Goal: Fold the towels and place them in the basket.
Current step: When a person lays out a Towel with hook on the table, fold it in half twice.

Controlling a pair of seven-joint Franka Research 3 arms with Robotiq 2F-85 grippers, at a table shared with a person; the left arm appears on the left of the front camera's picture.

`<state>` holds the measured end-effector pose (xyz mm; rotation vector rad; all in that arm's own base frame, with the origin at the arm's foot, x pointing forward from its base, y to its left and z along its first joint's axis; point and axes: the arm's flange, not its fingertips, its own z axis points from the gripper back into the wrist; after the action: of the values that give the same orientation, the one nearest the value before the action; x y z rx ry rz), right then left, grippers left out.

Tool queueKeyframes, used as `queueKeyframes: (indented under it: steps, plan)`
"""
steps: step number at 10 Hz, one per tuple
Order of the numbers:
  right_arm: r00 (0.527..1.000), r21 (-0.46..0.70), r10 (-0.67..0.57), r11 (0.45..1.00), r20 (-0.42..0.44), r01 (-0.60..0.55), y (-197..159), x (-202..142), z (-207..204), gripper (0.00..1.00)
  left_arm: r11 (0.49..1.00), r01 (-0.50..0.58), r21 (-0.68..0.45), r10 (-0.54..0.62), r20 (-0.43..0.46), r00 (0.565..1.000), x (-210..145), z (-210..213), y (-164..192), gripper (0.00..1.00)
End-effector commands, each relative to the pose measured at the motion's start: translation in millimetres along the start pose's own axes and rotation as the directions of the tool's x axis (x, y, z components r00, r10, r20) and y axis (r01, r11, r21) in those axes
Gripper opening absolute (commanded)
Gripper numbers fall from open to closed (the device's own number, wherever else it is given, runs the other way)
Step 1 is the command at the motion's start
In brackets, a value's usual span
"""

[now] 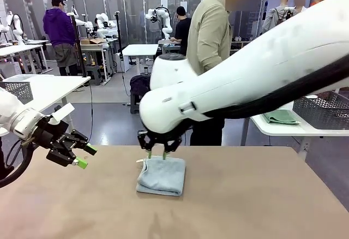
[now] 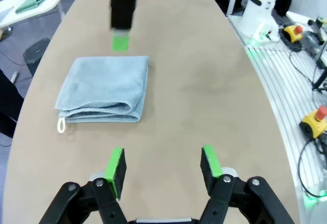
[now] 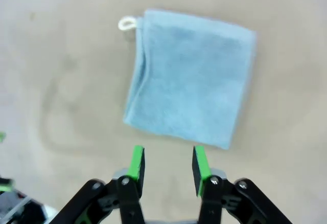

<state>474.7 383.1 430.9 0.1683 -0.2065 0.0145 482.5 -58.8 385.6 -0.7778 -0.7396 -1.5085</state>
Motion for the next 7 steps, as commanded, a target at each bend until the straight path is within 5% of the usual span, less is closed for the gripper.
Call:
queueKeyframes:
  steps: [1,7]
  plan:
    - [0.999,0.017,-0.02,1.0,0.032,0.02,-47.9,-36.1,26.2,0.49,1.0,0.01,0.001,-0.01,0.005,1.0,-0.1,1.1,-1.6,0.75]
    - [0.997,-0.022,-0.06,0.998,0.046,0.061,-69.9,-47.9,45.8,0.49,1.0,0.01,0.001,-0.01,0.005,1.0,-0.1,1.1,-1.6,0.75]
